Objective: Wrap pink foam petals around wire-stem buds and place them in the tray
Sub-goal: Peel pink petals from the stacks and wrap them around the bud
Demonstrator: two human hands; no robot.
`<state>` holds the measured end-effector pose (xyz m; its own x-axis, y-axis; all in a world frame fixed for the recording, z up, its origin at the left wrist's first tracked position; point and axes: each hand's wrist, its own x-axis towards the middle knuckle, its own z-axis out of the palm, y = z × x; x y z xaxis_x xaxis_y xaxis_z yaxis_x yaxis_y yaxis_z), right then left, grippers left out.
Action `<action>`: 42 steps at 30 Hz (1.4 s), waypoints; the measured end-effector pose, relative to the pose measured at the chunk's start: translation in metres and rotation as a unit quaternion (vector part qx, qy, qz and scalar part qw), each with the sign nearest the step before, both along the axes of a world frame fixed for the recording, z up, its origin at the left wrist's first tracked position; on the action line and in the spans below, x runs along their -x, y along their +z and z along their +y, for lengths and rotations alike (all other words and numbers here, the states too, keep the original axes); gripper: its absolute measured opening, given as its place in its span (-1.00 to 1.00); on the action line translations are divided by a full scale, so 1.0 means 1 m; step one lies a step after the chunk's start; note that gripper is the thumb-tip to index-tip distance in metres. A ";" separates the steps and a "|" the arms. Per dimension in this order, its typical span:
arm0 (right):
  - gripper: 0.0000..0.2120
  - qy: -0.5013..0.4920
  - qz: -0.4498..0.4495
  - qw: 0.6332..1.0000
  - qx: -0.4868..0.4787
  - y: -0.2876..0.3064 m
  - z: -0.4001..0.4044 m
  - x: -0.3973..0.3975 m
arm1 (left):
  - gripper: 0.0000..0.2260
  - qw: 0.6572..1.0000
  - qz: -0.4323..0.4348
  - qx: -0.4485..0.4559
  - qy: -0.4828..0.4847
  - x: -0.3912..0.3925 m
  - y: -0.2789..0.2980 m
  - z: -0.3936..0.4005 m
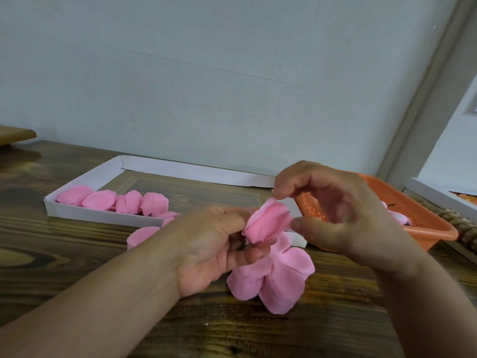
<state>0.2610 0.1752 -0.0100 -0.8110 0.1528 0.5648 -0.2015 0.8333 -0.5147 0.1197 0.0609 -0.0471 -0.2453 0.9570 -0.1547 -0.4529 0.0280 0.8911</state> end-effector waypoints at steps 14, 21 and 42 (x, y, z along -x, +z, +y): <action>-0.74 -0.069 -0.019 0.979 -0.189 0.001 -0.013 0.001 | -0.87 0.999 -0.039 0.031 0.000 0.007 0.001 0.000; -0.69 -0.106 -0.055 0.975 -0.185 -0.001 -0.015 0.004 | -0.89 0.999 -0.037 0.036 0.000 0.007 -0.001 0.002; -0.93 0.003 -0.047 0.984 -0.173 0.002 -0.012 0.000 | -0.84 0.993 -0.085 0.066 -0.057 0.006 0.006 -0.002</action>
